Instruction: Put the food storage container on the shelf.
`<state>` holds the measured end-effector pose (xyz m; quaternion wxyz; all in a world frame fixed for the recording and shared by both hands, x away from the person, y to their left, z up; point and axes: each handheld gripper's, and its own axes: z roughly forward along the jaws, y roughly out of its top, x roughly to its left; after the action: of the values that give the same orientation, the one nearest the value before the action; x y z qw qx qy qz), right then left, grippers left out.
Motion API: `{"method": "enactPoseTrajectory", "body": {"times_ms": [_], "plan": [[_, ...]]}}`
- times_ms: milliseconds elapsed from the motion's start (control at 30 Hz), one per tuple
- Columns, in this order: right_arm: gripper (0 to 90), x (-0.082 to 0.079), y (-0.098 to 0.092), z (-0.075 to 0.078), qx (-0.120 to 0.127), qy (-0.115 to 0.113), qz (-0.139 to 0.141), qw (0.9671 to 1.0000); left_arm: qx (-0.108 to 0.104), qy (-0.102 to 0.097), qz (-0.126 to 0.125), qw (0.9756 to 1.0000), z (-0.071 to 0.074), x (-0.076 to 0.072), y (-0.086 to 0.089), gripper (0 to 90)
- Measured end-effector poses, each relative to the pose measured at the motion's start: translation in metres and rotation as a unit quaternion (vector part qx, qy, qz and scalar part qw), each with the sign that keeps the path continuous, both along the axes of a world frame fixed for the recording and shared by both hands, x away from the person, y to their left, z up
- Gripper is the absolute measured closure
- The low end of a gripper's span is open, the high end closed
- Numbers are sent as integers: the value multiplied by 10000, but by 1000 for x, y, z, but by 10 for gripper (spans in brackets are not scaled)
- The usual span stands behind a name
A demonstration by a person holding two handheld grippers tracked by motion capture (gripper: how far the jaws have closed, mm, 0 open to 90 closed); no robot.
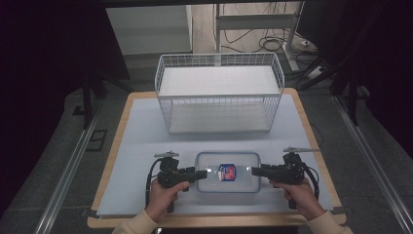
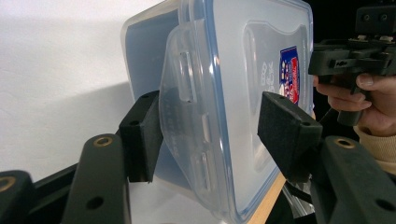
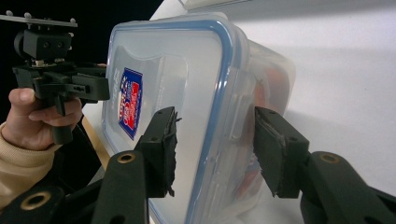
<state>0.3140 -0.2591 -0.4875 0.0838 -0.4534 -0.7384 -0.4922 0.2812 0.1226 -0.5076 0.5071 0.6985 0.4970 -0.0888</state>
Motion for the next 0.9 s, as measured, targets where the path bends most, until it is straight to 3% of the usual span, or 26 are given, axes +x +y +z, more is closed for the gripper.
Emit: {"method": "enactPoseTrajectory", "body": {"times_ms": [133, 233, 900], "plan": [[521, -1, -1, 1, 19, 2, -20, 10000, 2, -119, 99, 9999, 3, -3, -1, 432], [524, -1, -2, 2, 47, -37, -34, 10000, 125, -261, 103, 9995, 7, -6, -3, 435], [528, -3, -3, 16, 116, -338, -16, 9994, 151, -526, 134, 9984, 21, -8, -4, 438]]}}
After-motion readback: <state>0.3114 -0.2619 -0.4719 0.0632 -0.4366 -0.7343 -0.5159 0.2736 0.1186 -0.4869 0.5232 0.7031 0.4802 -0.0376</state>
